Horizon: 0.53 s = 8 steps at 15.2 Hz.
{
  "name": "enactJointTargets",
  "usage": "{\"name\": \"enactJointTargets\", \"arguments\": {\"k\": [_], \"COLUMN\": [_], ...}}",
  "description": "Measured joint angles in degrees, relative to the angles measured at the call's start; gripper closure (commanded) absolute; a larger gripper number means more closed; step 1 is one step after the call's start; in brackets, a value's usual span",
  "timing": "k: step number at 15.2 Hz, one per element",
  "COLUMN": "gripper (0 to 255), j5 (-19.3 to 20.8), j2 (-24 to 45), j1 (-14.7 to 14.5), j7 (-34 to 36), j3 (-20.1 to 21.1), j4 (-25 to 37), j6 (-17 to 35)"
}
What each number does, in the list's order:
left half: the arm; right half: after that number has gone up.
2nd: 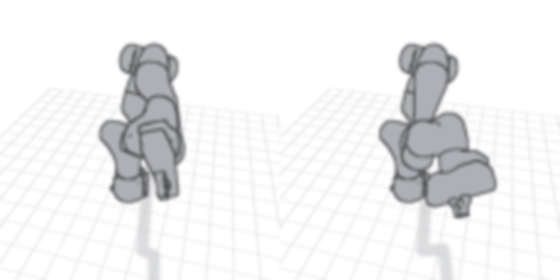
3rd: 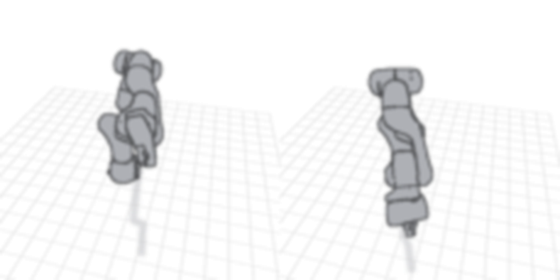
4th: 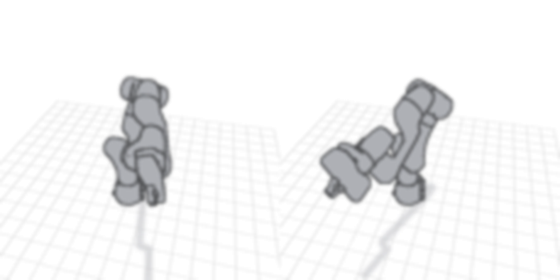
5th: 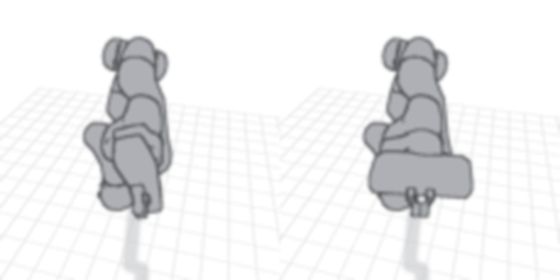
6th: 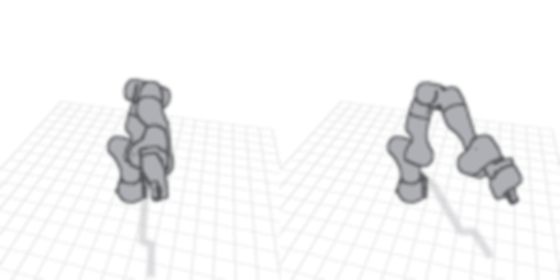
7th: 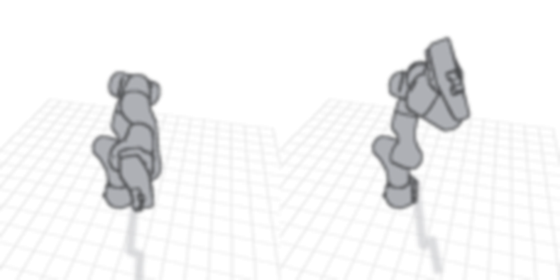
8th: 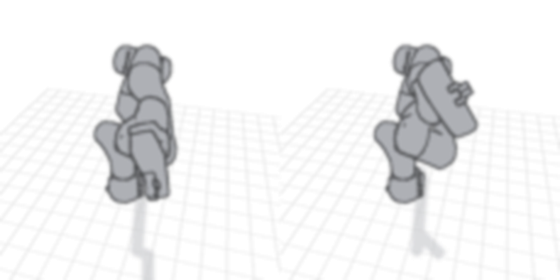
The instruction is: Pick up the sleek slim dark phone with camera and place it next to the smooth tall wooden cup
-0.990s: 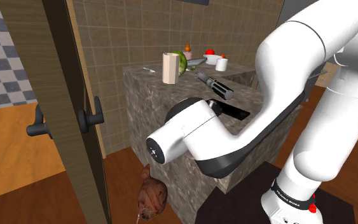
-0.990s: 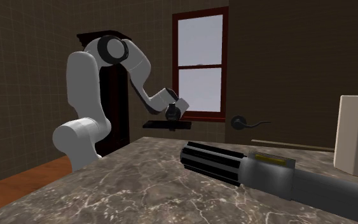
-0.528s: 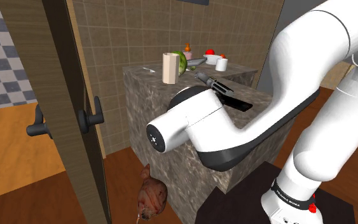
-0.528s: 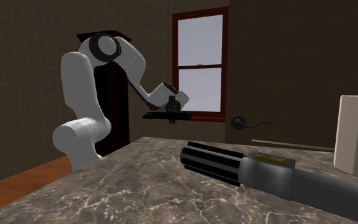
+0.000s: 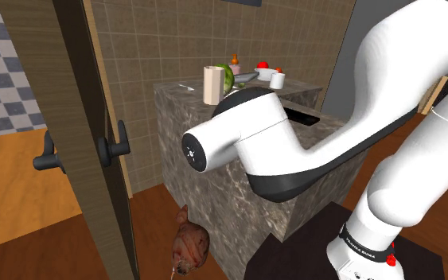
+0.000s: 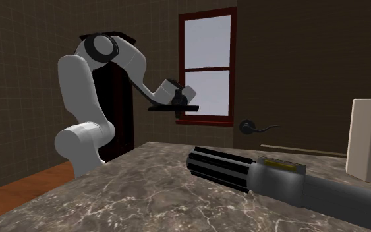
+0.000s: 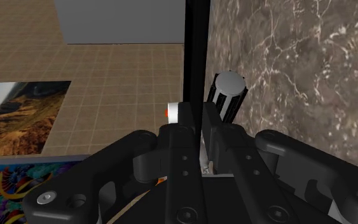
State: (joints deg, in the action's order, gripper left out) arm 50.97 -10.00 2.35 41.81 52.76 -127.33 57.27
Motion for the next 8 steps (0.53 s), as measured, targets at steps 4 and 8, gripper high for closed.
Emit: {"name": "enactJointTargets", "arguments": {"k": [4, 8], "gripper": [255, 255], "j5": [0.77, 1.89], "j2": [-2.27, -3.99], "j1": [-0.26, -0.41], "j7": [-3.46, -6.78], "j3": [-0.77, -1.55], "j4": [1.11, 2.53], "j6": [-0.43, -0.95]}}
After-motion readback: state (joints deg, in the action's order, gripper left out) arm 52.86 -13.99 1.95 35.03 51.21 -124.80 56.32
